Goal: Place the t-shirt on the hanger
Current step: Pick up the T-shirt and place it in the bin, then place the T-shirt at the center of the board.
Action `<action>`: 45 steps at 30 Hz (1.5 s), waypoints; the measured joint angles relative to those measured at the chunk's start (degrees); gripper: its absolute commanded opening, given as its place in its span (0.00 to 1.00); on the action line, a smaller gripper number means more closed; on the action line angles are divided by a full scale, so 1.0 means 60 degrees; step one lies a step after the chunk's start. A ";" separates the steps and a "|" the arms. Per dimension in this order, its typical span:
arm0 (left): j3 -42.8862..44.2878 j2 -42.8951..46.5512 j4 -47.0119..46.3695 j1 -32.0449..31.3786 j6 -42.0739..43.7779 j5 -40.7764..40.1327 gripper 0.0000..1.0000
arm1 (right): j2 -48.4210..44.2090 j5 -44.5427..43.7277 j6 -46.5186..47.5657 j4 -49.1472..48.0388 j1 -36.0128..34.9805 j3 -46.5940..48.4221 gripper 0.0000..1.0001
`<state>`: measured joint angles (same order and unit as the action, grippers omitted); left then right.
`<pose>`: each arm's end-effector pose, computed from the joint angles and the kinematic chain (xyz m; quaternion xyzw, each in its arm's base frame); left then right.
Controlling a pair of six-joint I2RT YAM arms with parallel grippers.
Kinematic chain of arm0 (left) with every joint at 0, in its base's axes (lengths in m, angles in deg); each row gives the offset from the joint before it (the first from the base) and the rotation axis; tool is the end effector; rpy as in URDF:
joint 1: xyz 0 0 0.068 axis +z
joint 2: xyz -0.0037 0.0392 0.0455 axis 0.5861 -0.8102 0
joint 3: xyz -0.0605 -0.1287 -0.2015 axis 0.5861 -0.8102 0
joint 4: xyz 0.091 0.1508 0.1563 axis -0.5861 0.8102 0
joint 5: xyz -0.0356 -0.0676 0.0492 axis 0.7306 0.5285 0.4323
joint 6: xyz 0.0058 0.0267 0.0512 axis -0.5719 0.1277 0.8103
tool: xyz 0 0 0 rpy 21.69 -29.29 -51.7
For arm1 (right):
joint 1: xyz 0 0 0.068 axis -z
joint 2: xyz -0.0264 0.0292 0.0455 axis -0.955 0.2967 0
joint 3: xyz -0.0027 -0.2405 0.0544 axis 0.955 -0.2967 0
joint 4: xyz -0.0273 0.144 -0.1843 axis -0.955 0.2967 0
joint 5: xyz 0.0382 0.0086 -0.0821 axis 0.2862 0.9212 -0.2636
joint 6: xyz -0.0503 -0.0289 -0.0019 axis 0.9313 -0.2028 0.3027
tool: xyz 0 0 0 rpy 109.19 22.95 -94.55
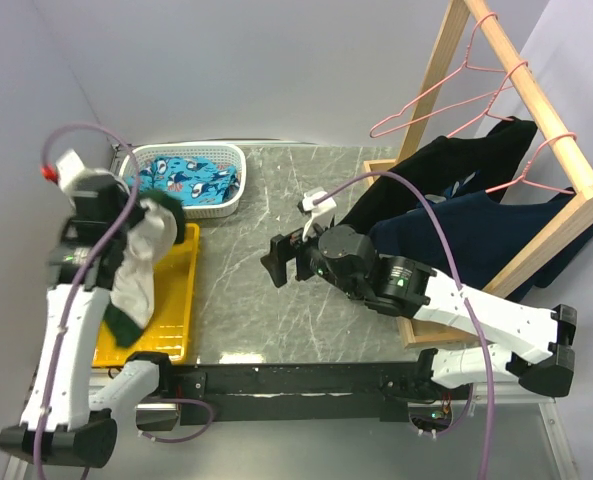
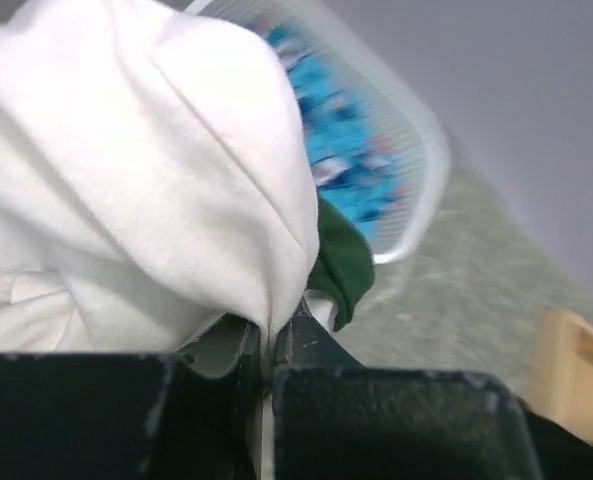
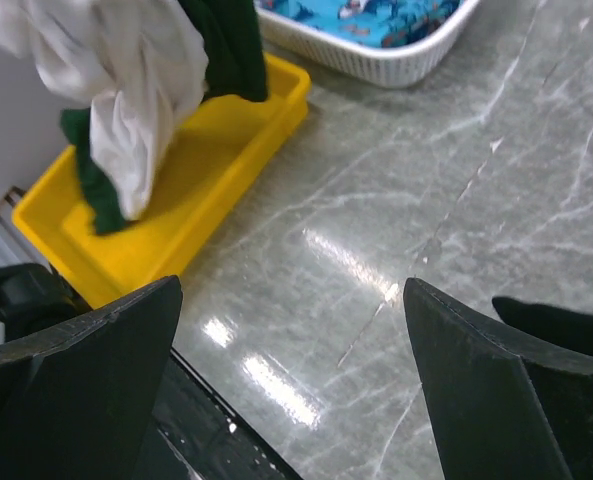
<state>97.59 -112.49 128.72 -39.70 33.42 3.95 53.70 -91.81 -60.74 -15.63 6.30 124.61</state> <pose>0.1782 0.0038 0.3621 -0.3711 0.7615 -0.0476 0.5293 0.1135 0.2244 0.3571 -0.2186 0.7766 0.2919 0.5137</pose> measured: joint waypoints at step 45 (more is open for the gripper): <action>1.0240 -0.4007 0.0135 -0.3118 0.2116 0.5825 0.01 | 0.2291 -0.1832 0.1096 -0.0525 0.0160 0.2779 0.00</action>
<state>159.03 -136.54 129.53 -58.40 46.12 38.90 67.44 -102.80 -54.16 -18.78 7.27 141.28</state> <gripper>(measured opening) 0.058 0.213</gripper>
